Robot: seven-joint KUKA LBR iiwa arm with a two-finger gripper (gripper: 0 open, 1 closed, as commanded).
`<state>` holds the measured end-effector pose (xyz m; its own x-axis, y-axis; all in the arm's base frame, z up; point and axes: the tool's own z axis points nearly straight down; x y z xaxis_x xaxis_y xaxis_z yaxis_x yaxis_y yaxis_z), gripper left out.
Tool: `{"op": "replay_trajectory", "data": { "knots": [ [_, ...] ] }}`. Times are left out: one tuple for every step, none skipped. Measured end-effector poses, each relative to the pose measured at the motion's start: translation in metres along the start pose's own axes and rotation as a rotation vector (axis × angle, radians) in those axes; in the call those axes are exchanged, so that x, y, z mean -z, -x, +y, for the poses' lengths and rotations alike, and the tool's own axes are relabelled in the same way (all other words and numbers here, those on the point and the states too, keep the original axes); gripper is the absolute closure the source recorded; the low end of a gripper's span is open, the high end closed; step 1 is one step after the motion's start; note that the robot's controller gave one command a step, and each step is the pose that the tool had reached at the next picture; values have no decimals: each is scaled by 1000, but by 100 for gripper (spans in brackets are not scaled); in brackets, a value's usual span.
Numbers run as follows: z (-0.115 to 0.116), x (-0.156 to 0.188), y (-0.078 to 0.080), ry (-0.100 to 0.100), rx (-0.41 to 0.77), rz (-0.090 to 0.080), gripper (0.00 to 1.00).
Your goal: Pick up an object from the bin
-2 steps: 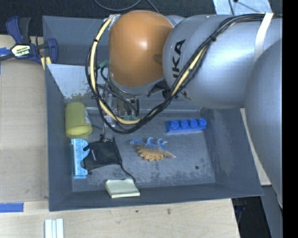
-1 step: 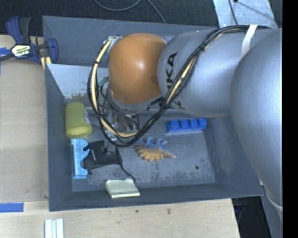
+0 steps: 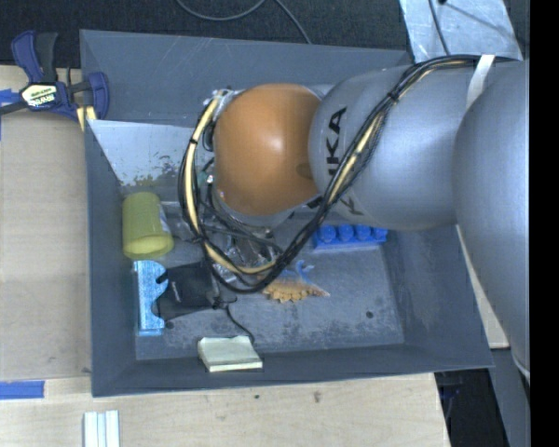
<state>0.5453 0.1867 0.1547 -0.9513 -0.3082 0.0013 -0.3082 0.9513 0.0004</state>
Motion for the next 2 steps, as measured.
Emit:
{"op": "replay_trajectory", "data": {
  "knots": [
    [-13,-9,1,1,-131,-6,0],
    [-18,-65,-5,0,-37,-6,0]
  ]
}}
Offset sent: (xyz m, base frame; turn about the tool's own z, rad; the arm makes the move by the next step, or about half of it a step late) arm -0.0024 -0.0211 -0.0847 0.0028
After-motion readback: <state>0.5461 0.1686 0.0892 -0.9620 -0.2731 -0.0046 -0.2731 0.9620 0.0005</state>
